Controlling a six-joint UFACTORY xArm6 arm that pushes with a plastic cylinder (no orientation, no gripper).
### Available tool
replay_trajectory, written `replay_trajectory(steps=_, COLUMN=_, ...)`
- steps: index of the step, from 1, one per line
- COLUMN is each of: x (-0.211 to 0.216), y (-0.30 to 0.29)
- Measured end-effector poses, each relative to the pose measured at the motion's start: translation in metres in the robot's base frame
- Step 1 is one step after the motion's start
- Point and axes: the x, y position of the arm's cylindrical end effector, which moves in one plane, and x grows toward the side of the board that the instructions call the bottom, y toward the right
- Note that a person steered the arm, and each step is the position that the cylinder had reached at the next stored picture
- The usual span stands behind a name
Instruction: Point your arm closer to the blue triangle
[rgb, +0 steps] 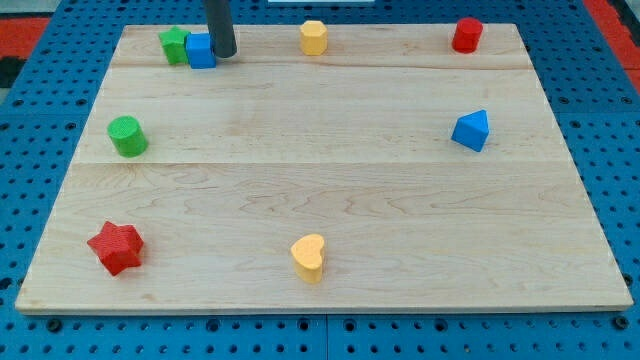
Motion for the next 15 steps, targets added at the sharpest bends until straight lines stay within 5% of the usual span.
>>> replay_trajectory(steps=2, x=0.041, y=0.012)
replay_trajectory(steps=9, x=0.066, y=0.046)
replay_trajectory(steps=15, x=0.060, y=0.313)
